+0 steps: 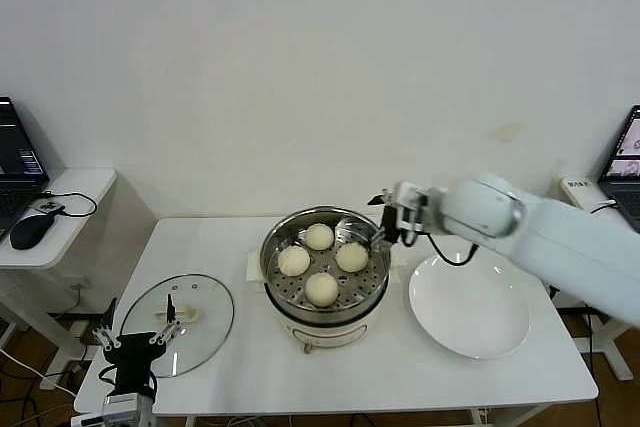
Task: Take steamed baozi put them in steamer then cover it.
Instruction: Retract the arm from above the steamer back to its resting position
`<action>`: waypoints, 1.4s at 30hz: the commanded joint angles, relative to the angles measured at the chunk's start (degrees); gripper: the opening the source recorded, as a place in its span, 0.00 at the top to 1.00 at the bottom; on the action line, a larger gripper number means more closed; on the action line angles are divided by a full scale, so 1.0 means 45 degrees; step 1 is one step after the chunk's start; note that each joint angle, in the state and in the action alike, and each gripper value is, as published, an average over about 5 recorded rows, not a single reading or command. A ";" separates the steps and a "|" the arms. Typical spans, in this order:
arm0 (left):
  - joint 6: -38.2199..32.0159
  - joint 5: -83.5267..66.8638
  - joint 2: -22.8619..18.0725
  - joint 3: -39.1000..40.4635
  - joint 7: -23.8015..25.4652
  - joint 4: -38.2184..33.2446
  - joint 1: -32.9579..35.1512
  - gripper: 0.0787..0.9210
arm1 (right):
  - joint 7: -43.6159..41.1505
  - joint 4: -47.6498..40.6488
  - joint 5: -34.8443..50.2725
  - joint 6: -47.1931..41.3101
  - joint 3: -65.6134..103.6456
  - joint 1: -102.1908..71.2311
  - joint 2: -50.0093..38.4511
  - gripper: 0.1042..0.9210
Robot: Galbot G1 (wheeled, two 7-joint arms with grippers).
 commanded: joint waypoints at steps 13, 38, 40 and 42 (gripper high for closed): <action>-0.1715 0.7297 0.0683 -0.0831 0.0679 0.2770 -0.0728 0.12 | 0.2748 0.1465 -0.3320 0.8805 1.9200 -1.8476 0.6568 0.12; -0.2834 1.4298 0.2080 -0.1439 0.1541 0.6701 -0.1430 0.12 | 0.2516 0.2454 -0.3549 0.8874 2.1505 -2.1104 0.9659 0.12; -0.2835 1.4281 0.2127 -0.1288 0.1603 0.6986 -0.1873 0.12 | 0.2512 0.2491 -0.3567 0.8874 2.1493 -2.1157 0.9738 0.12; -0.2832 1.4289 0.2165 -0.1109 0.1642 0.7233 -0.2304 0.12 | 0.2505 0.2502 -0.3577 0.8879 2.1497 -2.1198 0.9801 0.12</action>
